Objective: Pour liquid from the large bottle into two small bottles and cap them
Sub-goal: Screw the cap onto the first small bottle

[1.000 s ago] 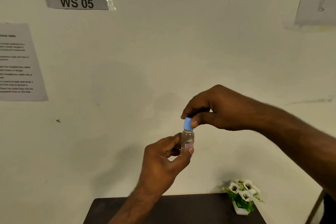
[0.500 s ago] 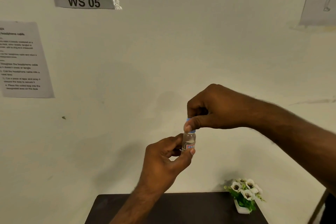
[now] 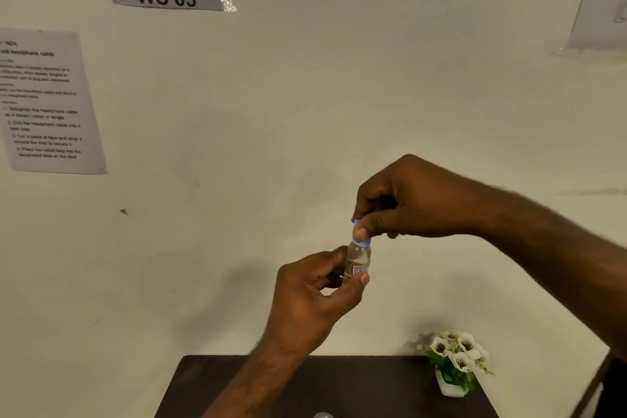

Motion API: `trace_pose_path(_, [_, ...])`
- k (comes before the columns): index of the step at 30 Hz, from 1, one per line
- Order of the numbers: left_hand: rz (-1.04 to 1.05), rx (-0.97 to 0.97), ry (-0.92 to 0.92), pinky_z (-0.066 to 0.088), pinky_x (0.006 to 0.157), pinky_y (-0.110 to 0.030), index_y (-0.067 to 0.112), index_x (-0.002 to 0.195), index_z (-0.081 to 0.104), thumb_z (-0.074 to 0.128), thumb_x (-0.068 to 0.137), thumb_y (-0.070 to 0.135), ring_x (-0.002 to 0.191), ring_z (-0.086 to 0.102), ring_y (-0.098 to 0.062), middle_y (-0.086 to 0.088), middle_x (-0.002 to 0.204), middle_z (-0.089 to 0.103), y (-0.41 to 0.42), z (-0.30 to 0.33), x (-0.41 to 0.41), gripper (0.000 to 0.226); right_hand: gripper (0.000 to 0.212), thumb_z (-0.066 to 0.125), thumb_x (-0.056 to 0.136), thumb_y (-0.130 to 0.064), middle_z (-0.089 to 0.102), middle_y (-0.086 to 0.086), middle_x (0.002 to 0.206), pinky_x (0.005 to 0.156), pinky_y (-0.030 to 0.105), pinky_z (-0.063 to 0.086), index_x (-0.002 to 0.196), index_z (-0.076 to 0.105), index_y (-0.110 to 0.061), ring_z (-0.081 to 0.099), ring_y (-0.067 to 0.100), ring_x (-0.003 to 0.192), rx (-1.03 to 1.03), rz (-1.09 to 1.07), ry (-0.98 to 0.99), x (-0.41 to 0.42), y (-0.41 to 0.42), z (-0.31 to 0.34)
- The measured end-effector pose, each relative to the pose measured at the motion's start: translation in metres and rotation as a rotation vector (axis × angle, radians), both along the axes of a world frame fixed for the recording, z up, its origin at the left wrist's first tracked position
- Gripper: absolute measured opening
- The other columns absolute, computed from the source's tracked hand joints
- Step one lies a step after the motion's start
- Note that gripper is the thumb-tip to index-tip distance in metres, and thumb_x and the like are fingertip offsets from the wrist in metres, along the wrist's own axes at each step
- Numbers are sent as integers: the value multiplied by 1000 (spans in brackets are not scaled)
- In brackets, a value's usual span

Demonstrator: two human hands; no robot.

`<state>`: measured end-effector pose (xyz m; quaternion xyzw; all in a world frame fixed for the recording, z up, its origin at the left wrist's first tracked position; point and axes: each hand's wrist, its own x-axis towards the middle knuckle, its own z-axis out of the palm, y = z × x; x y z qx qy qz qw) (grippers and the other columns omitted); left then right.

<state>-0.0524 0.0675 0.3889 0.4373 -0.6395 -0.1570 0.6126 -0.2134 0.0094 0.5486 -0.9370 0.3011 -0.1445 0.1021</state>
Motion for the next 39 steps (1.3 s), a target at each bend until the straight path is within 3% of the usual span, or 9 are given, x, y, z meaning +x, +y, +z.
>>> trace_pose_path(3, [2,-3,14,52,75,-7,42,100,72,74,87,35,85,72,-4,22,88,75,-1,-2,-1,15,52,61,68,-74,71,-6,67,63,32,55,81,75,-25,66,10,60,-108,-62,3,2,1,-1])
trace_pose_path(6, [26,-21,16,51,74,-6,44,99,72,76,87,27,83,72,-5,21,86,74,-3,-1,3,21,22,75,86,-37,75,-24,91,71,15,54,108,76,-33,73,1,80,71,-3,-76,-2,0,7])
trace_pose_path(9, [49,-22,12,51,72,-5,47,97,70,77,86,29,82,71,-3,23,86,73,-4,1,6,22,28,75,90,-16,76,-21,104,87,22,55,112,76,-34,71,2,98,58,60,-23,-3,-1,6])
trace_pose_path(13, [54,-30,-1,51,71,-5,48,98,69,75,85,33,83,71,0,26,88,73,-4,2,6,20,15,81,81,-36,77,-7,81,73,38,60,94,80,-29,70,7,68,36,-27,-83,7,-2,-5])
trace_pose_path(16, [63,-15,-6,51,70,-4,50,98,67,72,83,41,84,71,3,34,83,71,-5,1,5,19,33,78,74,-58,74,-8,76,70,37,59,89,79,-29,68,8,69,-89,-90,-89,9,-3,-7])
trace_pose_path(20, [75,-7,-3,51,69,-4,51,96,65,71,80,44,82,70,3,38,78,68,-7,3,8,18,32,77,87,-29,74,-19,111,86,20,57,118,72,-38,70,-1,98,60,36,-75,6,-5,-2])
trace_pose_path(28, [50,12,22,56,73,-8,42,103,72,73,79,42,85,74,-1,26,86,76,-8,-4,9,24,29,73,83,-54,76,-9,87,72,31,55,103,77,-33,67,6,76,-141,-65,-29,12,-1,-11])
trace_pose_path(32, [54,14,31,57,73,-10,43,100,73,74,79,42,83,74,-5,20,85,77,-7,-4,10,21,26,75,90,-28,76,-16,108,85,21,55,117,75,-29,69,-1,98,-39,15,-46,8,0,-13])
trace_pose_path(39, [18,69,57,55,71,-8,46,94,72,75,76,42,80,75,-3,22,83,77,-2,-3,6,18,20,70,93,-21,77,-15,101,80,23,52,111,76,-26,62,-2,82,-234,-52,15,12,4,-24])
